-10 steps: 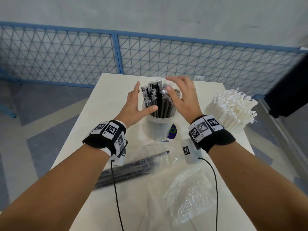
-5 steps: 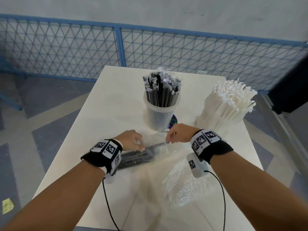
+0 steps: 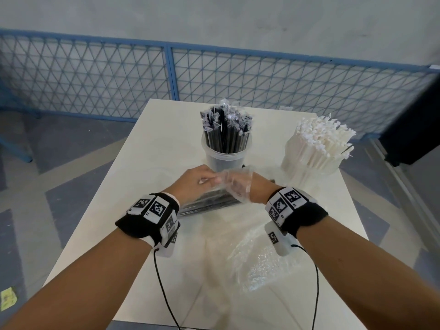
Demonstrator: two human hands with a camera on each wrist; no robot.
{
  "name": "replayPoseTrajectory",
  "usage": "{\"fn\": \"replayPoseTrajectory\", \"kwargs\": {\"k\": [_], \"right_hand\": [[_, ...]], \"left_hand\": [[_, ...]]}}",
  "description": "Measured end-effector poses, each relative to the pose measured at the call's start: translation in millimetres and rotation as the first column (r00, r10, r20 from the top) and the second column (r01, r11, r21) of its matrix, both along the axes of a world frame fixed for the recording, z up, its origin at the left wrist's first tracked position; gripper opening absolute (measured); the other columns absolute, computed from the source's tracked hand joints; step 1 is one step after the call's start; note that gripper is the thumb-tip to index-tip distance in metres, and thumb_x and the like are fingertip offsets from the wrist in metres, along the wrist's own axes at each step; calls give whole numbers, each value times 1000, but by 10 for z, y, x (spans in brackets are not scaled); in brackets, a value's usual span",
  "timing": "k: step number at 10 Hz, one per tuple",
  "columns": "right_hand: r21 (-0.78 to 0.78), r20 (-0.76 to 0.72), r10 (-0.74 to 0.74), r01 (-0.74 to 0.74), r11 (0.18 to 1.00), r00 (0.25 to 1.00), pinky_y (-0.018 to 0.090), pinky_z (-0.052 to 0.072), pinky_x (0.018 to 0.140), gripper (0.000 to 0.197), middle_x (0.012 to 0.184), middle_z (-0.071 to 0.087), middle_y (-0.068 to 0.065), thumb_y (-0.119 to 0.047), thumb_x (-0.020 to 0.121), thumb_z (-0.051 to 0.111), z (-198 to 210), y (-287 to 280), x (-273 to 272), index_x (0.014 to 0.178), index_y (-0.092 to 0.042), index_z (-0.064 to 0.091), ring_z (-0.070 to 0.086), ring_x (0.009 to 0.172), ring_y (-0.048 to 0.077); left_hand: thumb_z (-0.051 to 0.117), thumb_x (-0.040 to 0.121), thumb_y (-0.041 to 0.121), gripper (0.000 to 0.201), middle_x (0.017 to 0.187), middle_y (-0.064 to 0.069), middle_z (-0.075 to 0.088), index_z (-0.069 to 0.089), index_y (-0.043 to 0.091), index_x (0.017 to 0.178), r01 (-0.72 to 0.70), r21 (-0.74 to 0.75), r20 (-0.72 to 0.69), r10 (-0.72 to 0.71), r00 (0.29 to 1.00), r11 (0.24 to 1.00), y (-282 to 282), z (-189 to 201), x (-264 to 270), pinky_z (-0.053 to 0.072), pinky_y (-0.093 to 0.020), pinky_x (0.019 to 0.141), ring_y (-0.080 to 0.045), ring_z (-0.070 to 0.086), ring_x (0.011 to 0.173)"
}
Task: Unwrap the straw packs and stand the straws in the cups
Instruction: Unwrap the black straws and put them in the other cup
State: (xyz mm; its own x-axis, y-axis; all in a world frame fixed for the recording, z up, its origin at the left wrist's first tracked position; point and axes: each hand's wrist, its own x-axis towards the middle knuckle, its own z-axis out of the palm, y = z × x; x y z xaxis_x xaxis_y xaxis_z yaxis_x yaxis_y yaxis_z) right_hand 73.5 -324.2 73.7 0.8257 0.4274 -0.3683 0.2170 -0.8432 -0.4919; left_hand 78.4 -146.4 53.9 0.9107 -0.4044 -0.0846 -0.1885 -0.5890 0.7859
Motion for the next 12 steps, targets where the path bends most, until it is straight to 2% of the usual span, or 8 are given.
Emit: {"fn": "replayPoseTrajectory", "kwargs": {"k": [2, 4, 6, 7, 8, 10, 11, 12], "right_hand": [[-71, -76, -18, 13, 997, 997, 23, 35, 88, 48, 130, 55, 18, -23, 85, 64, 71, 36, -95, 127, -2, 51, 51, 120, 32], [-315, -36, 105, -111, 942, 994, 21, 33, 82, 52, 116, 52, 6, -31, 87, 62, 34, 76, -151, 130, -8, 43, 47, 94, 17], [-152, -167, 79, -105, 983, 983, 21, 41, 91, 53, 139, 45, 20, -14, 88, 60, 114, 1, -232, 136, -2, 40, 44, 128, 34], [-350, -104, 188, -213, 912, 977, 31, 47, 86, 69, 123, 56, 9, -29, 79, 72, 64, 104, -256, 137, -16, 36, 55, 101, 24], [-314, -178, 168, -218, 924, 970, 27, 46, 72, 54, 117, 61, 11, -16, 82, 67, 50, 81, -249, 131, -12, 44, 55, 89, 21], [-242, -175, 131, -171, 955, 976, 32, 35, 105, 62, 143, 43, 12, -18, 84, 65, 196, -70, -200, 139, -10, 38, 42, 131, 27], [-277, -119, 149, -177, 944, 982, 33, 38, 105, 60, 140, 47, 9, -16, 83, 66, 242, -107, -163, 138, -14, 42, 46, 128, 25], [-298, -75, 144, -160, 941, 987, 35, 42, 102, 56, 134, 52, 8, -16, 81, 68, 262, -136, -125, 133, -16, 48, 51, 122, 26]], "left_hand": [[50, 92, 29, 34, 107, -4, 55, 62, 12, 119, 22, -71, -1, -22, 1000, 997, -148, 133, -52, 44, -34, 94, -23, 54, 105], [48, 93, 28, 32, 98, 2, 49, 50, 39, 123, 92, -134, -18, -95, 995, 987, -232, 212, -114, 40, -31, 98, -21, 52, 104], [54, 90, 28, 27, 104, -2, 56, 57, 37, 115, 170, -158, -15, -174, 985, 973, -236, 238, -149, 40, -6, 79, 0, 53, 91], [53, 92, 23, 27, 92, 10, 54, 60, 28, 117, 163, -188, 30, -160, 987, 969, -312, 267, -180, 39, -2, 76, 12, 52, 83], [54, 91, 24, 33, 96, 10, 54, 56, 28, 123, 138, -188, -21, -144, 989, 973, -328, 298, -189, 38, -6, 81, 8, 52, 90], [84, 62, 29, 96, 101, 11, 59, 29, 34, 140, 297, 275, -189, -251, 949, 915, -100, 155, -165, 38, -18, 79, -7, 55, 89], [82, 64, 20, 85, 106, 3, 66, 37, 26, 136, 274, 361, -190, -217, 957, 891, -13, 23, -152, 41, -20, 83, -11, 58, 91], [77, 67, 10, 61, 89, 10, 63, 50, 24, 120, 247, 351, -202, -184, 962, 903, 61, -41, -135, 40, -8, 65, -5, 60, 75]]}}
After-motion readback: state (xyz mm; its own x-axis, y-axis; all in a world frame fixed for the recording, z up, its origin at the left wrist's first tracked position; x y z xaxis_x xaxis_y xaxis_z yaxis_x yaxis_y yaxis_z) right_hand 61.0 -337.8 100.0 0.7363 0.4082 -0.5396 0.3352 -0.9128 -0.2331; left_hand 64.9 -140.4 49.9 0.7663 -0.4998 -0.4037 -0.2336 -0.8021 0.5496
